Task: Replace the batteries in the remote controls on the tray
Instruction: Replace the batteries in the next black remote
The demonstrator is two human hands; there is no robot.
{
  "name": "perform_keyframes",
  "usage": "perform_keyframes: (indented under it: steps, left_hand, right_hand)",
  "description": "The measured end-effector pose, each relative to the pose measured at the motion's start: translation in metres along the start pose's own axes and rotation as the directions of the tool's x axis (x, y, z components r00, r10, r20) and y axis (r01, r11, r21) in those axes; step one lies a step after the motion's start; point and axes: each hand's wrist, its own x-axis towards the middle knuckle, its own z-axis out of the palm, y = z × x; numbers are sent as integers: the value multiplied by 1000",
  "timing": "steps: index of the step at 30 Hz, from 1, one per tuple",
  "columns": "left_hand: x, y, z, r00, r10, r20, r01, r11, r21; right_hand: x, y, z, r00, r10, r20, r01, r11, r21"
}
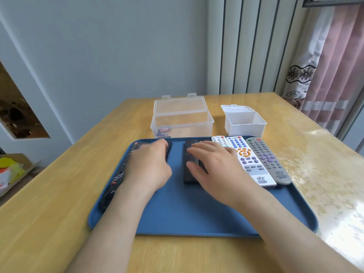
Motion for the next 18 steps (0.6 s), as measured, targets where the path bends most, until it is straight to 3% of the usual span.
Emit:
perform_keyframes:
  steps: [1,2,3,4,5,6,7,8,9,12,14,16,18]
  left_hand:
    - [1,0,-4,999,-44,-1,43,976,-216]
    - [1,2,-8,997,-73,31,78,865,-495]
    - [0,6,-11,995,-75,64,97,644,-759]
    - [-2,12,-14,994,-56,93,107,369,-923]
    - [-4,18,-15,994,-32,109,113,139,-984]
    - [-7,25,-14,994,-10,107,107,-9,-994]
    - [-10,30,-10,995,0,98,98,-67,-993]
    - [-14,37,-9,996,0,91,91,-62,-994]
    - [-15,41,-6,997,-11,75,74,-10,-997]
    - [-16,45,0,999,-39,-33,-24,220,-975]
    - [-14,44,2,996,-46,-74,-57,310,-949]
    - [-14,43,4,999,-32,-40,-27,329,-944]
    - [-15,43,4,999,2,39,38,257,-966]
  right_hand:
    - [2,-1,-1,996,24,-82,-16,995,101]
    - [4,-2,-2,987,71,-141,-36,970,239]
    - [5,-3,-3,981,144,-134,-75,903,424]
    - [6,-6,-6,977,206,-55,-127,770,626]
    - [7,-9,-9,969,237,71,-196,562,804]
    - [7,-11,-10,944,246,221,-294,318,901]
    - [6,-15,-12,913,231,337,-370,114,922]
    - [5,-16,-13,895,223,387,-398,7,917]
    - [5,-16,-13,890,233,391,-397,-26,918]
    - [5,-13,-13,894,298,333,-354,16,935]
    - [6,-12,-14,893,324,313,-334,11,942]
    - [7,-11,-15,894,337,297,-314,-2,949]
    - [7,-11,-15,889,349,296,-323,18,946]
